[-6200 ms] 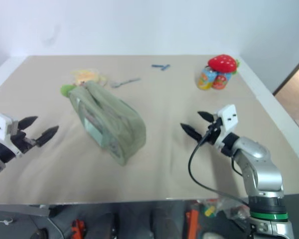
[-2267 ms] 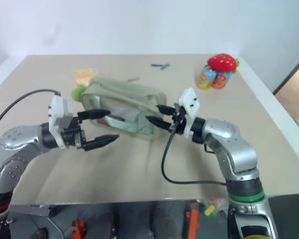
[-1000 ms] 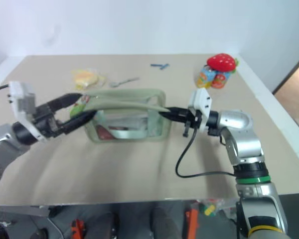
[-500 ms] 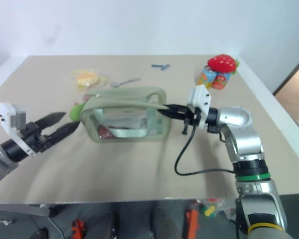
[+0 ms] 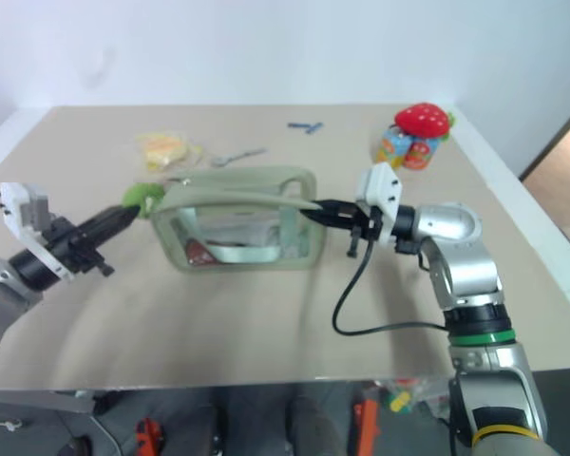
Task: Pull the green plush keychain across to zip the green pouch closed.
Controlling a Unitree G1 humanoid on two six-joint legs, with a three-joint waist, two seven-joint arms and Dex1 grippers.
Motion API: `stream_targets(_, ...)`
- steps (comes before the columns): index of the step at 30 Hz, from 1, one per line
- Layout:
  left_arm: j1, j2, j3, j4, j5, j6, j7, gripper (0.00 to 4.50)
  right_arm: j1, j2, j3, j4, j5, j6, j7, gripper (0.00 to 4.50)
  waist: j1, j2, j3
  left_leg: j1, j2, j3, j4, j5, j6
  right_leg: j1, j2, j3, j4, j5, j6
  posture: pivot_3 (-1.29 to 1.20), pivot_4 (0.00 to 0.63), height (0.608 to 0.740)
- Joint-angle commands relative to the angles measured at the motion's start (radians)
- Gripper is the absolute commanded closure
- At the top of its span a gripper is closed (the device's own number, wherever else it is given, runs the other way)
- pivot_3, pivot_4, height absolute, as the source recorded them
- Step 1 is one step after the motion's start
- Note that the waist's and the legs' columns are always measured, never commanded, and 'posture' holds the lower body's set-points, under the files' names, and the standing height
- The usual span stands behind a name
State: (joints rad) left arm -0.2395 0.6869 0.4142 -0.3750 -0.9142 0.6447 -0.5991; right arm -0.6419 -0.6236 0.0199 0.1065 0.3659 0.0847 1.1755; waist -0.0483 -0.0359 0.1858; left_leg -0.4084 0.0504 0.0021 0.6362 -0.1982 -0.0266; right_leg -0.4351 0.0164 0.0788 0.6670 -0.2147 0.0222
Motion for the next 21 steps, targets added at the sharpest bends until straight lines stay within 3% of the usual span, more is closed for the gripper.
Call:
stream_targets(1, -0.158, 0.046, -0.006, -0.019, -0.073, 0.034, -0.012, 4.41, -0.012, -0.013, -0.011, -0.020, -0.002, -0.013, 0.009, 4.50, 0.000, 0.000, 0.000, 0.000, 0.000, 0.000, 0.000, 0.000, 0.000, 0.000, 0.000, 0.000, 0.000, 0.000, 0.000, 0.00, 0.150, 0.740)
stream_targets(6, -0.306, 0.043, -0.173, 0.003, -0.020, 0.056, -0.073, 4.41, -0.020, -0.014, -0.004, -0.012, -0.011, -0.014, 0.011, 4.50, -0.002, 0.000, 0.000, 0.001, -0.001, 0.001, 0.000, 0.000, 0.000, 0.001, -0.001, 0.001, -0.001, 0.002, 0.005, 0.00, 0.150, 0.740)
stream_targets(10, -0.368, 0.014, -0.335, 0.081, 0.120, 0.003, -0.151, 4.41, -0.024, -0.016, 0.001, -0.008, -0.021, -0.020, 0.013, 4.50, -0.001, 0.000, 0.000, 0.000, -0.001, 0.000, -0.001, 0.000, 0.000, 0.000, 0.000, 0.001, -0.001, 0.002, 0.005, 0.00, 0.150, 0.740)
stream_targets(16, -0.424, -0.007, -0.394, 0.176, 0.176, 0.053, -0.185, 4.41, -0.014, -0.016, -0.002, -0.021, -0.023, -0.022, 0.008, 4.50, -0.001, 0.000, 0.000, 0.000, -0.001, -0.001, -0.001, 0.000, 0.000, 0.000, 0.000, 0.001, 0.000, 0.002, 0.005, 0.00, 0.150, 0.740)
stream_targets(17, -0.426, -0.006, -0.394, 0.181, 0.184, 0.052, -0.189, 3.77, -0.012, -0.016, -0.002, -0.023, -0.024, -0.023, 0.007, 4.50, -0.002, 0.000, 0.000, 0.000, -0.001, -0.001, -0.001, 0.000, 0.000, 0.001, 0.000, 0.001, -0.001, 0.002, 0.005, 0.00, 0.150, 0.740)
stream_targets(21, -0.415, 0.036, -0.356, 0.137, 0.152, 0.085, -0.235, 2.43, -0.008, -0.018, -0.005, -0.025, -0.024, -0.023, 0.007, 4.50, -0.002, 0.000, 0.000, 0.000, -0.001, 0.000, -0.001, 0.000, 0.000, 0.000, 0.000, 0.001, 0.000, 0.002, 0.005, 0.00, 0.150, 0.740)
